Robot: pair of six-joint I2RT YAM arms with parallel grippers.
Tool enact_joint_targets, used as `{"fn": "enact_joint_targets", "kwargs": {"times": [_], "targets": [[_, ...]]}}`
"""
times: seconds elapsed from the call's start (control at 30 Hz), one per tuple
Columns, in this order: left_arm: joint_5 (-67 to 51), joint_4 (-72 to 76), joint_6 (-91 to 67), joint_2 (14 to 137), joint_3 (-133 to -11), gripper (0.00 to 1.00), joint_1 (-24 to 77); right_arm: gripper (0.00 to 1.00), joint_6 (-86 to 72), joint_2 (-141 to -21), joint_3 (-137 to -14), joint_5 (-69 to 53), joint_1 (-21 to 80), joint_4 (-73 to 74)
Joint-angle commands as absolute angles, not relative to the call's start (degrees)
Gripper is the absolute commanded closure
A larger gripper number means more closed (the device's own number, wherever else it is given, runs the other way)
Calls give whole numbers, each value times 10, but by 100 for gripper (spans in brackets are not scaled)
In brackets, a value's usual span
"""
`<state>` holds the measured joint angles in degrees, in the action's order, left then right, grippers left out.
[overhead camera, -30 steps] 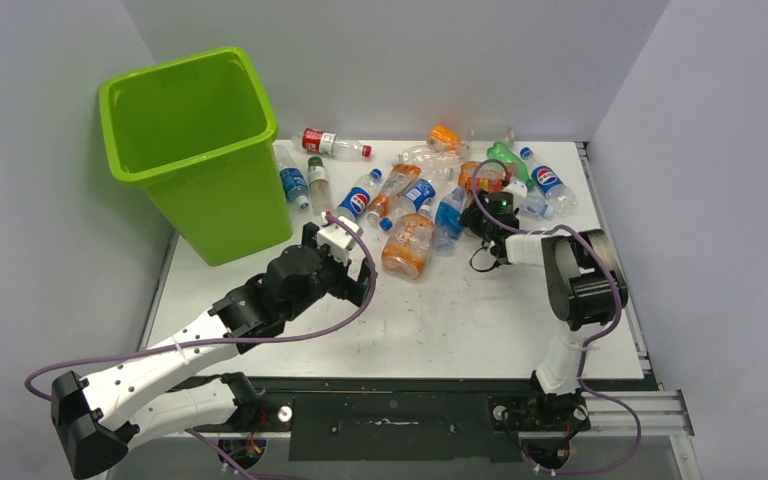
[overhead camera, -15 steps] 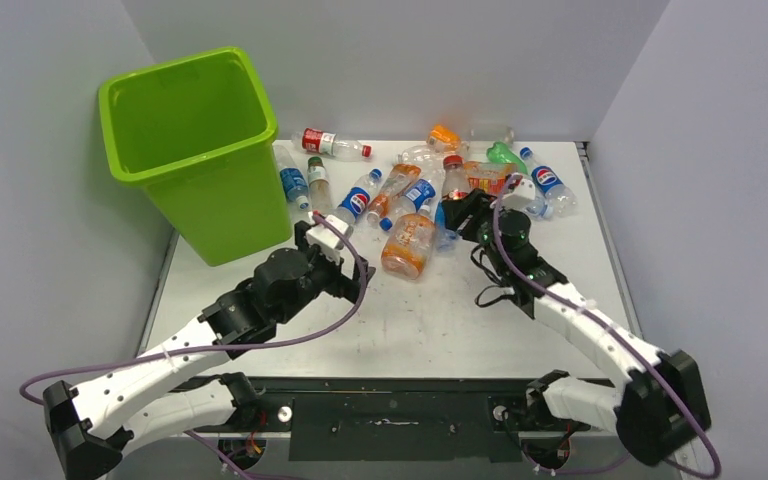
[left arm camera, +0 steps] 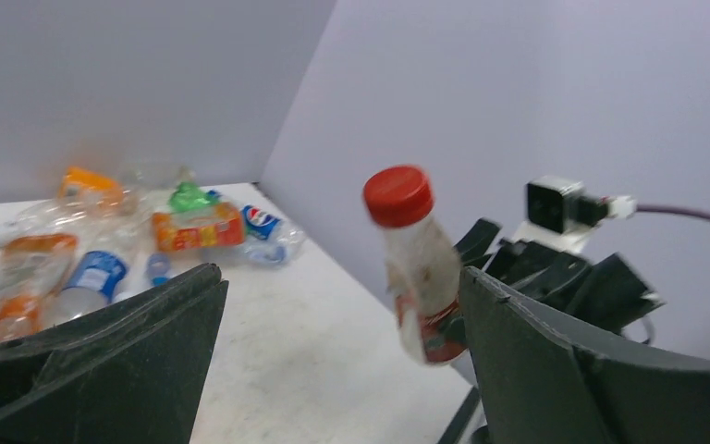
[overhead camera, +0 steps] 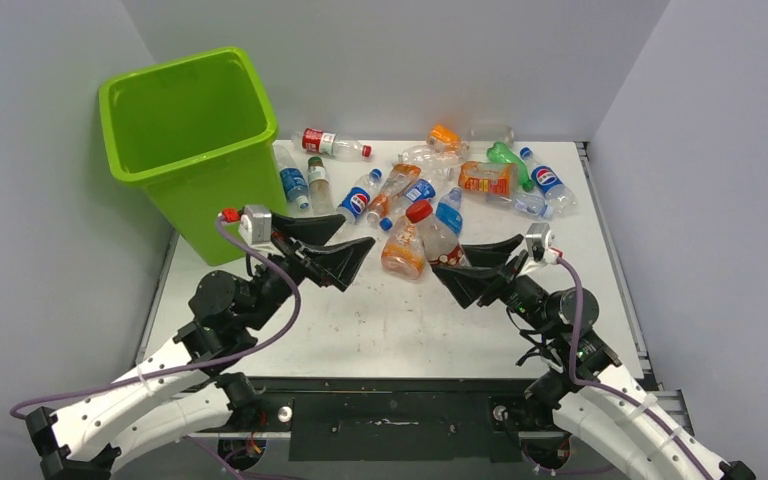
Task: Put the plastic bottles in the bin
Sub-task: Pick up the plastic bottle at the center of the board, then place the plastic bottle in the trash bin.
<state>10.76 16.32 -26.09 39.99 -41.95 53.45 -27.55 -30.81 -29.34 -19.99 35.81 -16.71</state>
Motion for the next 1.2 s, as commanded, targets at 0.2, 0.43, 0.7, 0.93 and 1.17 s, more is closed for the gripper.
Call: {"fn": "enact_joint_targets", "kwargs": {"times": [0.2,0.43,0.7,0.93,1.17], "targets": [[-43,327,-373,527,-494,4,534,65,-338,-289,-228,-270,373,-352],[-41,308,-381,564,-517,1,534,65,-335,-290,-228,-266,385,-355],[-62,321,-399,605,-543,20,534,65,-319,-298,-225,-255,403,-344],[-84,329,-408,619,-548,49,535,65,-295,-311,-228,-241,420,-330],[-85,325,-394,610,-544,100,535,23,-282,-331,-264,-229,434,-258]]}}
